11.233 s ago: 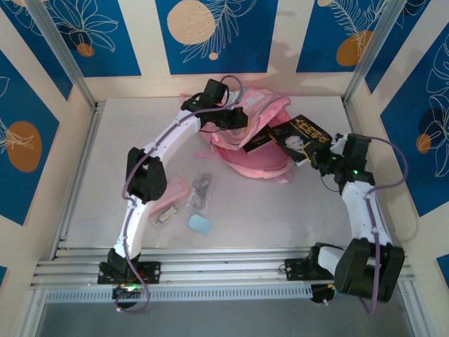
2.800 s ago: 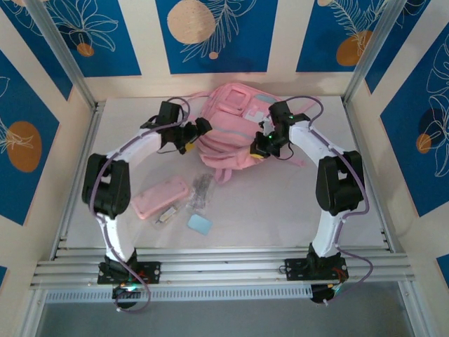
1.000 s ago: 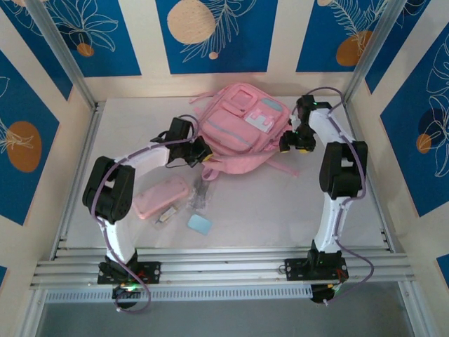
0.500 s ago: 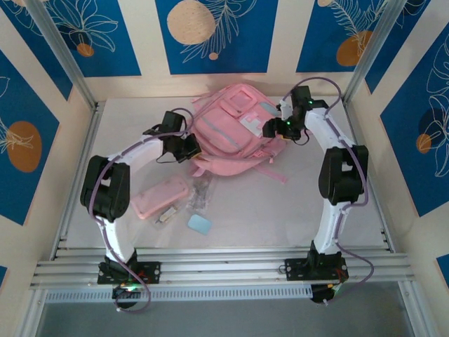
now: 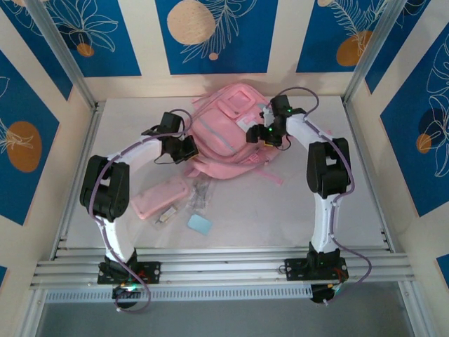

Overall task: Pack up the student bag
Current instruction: Rotate the student bag at the center of the table.

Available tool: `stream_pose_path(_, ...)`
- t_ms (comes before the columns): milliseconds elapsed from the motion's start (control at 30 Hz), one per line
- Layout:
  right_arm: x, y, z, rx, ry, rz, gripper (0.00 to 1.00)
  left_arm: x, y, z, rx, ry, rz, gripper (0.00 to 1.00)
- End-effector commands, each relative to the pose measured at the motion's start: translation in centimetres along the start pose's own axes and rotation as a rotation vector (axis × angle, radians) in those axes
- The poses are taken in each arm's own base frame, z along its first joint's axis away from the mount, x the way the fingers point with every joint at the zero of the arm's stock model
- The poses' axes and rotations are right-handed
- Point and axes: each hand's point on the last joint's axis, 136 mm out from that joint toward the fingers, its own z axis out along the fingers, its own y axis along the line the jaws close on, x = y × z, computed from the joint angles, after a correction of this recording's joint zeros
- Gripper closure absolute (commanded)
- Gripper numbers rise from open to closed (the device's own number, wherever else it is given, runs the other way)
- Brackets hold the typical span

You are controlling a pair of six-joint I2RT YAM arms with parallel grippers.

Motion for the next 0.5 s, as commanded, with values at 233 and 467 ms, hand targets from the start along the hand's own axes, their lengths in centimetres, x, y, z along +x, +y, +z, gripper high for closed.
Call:
stream_pose_path(233,6.7,9.3,0.2,-0.140,0.128,0.019,0.28,0.1,-0.4,1.1,0.043,-0.013,-0.018,0.96)
stream_pose_path(467,8.0,9.4,-0.6,-0.112,0.157,0.081,0.34,-0.6,-0.3,1.1,0.032,-0.037,-0.003,0.96)
